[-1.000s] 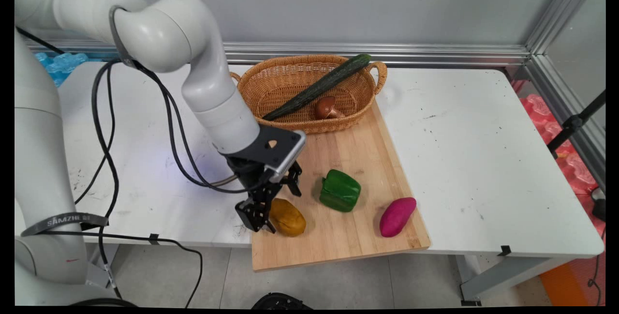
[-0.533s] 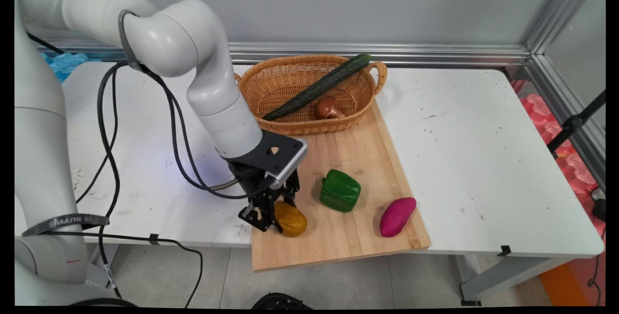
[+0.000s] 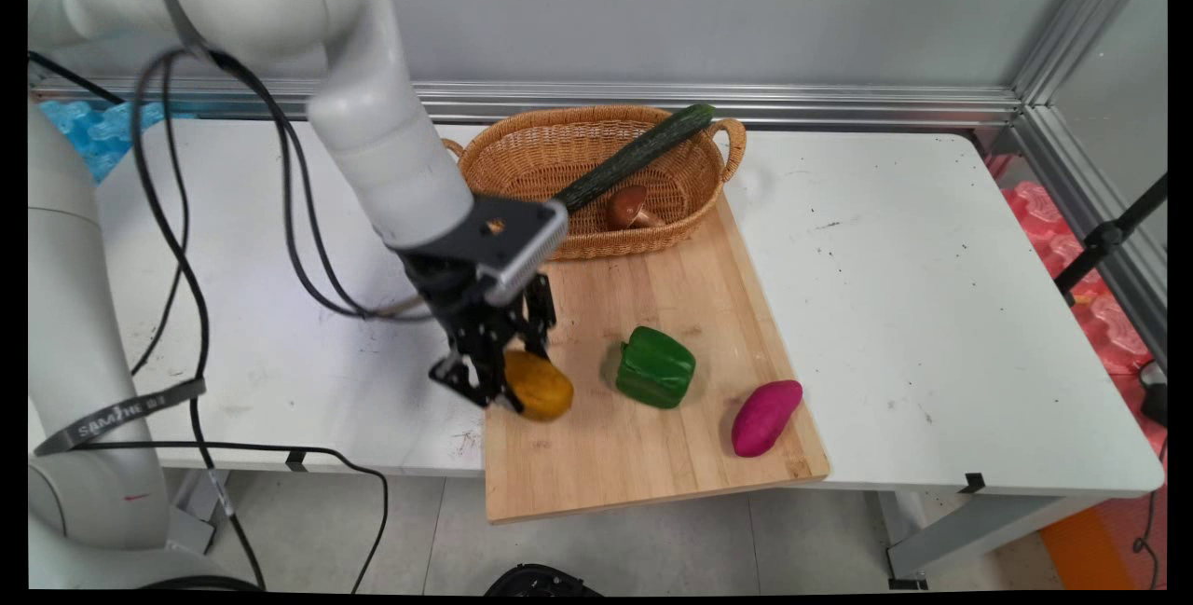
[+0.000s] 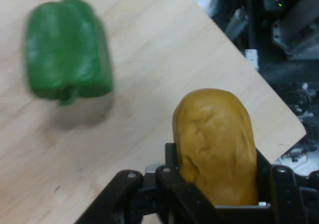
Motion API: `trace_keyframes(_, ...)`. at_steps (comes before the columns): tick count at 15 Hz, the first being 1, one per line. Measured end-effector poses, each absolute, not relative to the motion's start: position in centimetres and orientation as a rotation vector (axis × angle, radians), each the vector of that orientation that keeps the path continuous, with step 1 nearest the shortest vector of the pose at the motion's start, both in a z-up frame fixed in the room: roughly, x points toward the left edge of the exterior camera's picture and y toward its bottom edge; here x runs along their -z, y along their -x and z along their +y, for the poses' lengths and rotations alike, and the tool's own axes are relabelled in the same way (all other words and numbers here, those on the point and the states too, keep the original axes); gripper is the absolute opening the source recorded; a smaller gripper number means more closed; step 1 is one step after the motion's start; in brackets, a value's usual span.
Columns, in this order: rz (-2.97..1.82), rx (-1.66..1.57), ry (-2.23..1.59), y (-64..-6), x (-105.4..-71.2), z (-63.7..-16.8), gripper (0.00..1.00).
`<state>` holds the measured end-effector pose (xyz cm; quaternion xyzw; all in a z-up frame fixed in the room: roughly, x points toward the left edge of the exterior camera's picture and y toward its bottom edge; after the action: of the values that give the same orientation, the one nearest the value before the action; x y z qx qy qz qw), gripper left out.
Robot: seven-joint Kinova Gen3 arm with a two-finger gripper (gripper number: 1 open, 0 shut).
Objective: Place the picked object in the vegetable basket
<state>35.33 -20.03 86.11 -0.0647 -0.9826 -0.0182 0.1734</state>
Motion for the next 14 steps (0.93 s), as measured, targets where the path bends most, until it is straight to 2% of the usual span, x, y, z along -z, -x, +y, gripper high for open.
trace_keyframes(5, -2.767, -0.016, -0.111, -38.2, -90.8, -21.6, 0.00)
trace_keyframes(14, -2.658, -0.186, -0.672, -43.5, -94.3, -27.1, 0.00)
